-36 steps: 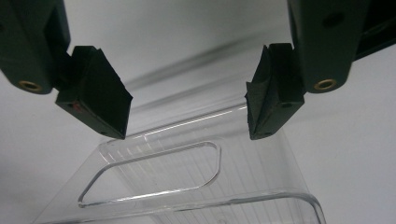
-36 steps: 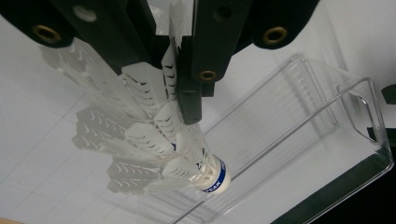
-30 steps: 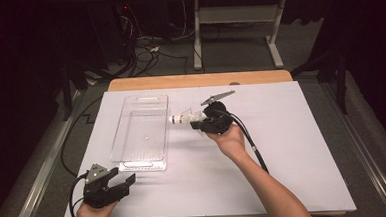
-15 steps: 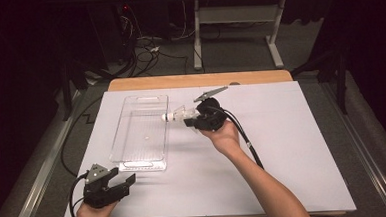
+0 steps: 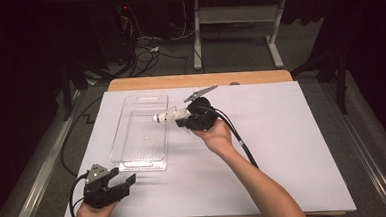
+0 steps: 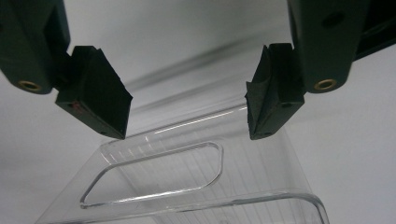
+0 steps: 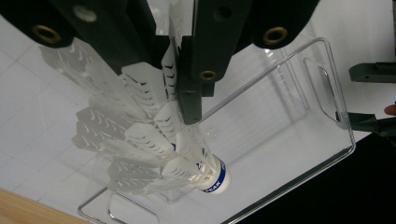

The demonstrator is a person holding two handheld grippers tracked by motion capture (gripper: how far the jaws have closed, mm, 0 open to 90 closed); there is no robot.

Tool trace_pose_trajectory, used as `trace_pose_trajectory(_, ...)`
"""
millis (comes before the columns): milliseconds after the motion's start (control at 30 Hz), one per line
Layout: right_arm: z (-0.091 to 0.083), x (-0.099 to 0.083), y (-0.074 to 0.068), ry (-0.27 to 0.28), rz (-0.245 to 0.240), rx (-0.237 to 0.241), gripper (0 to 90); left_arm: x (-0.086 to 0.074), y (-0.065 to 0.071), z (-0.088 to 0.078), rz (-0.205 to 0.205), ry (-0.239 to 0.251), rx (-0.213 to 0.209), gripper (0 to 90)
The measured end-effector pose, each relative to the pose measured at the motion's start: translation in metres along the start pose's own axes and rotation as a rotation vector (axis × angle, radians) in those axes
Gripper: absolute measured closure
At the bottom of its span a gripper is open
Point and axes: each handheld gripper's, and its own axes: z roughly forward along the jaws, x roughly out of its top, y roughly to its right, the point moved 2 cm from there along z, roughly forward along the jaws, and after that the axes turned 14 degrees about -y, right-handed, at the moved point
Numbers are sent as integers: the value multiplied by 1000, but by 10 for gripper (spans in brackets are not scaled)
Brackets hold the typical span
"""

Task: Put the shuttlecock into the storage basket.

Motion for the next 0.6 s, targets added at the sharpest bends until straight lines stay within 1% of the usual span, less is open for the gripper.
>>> trace_pose_trajectory(233, 9, 8, -8, -16, -9, 8, 888, 0, 0, 0, 2, 1, 0, 317)
trace_pose_trajectory(400, 15, 14, -13, -24, -28, 12, 888, 0, 0, 0, 0, 0, -2, 317)
trace_pose_trajectory(600, 22, 21, -16, -33, -22, 14, 888, 0, 0, 0, 4, -1, -2, 317)
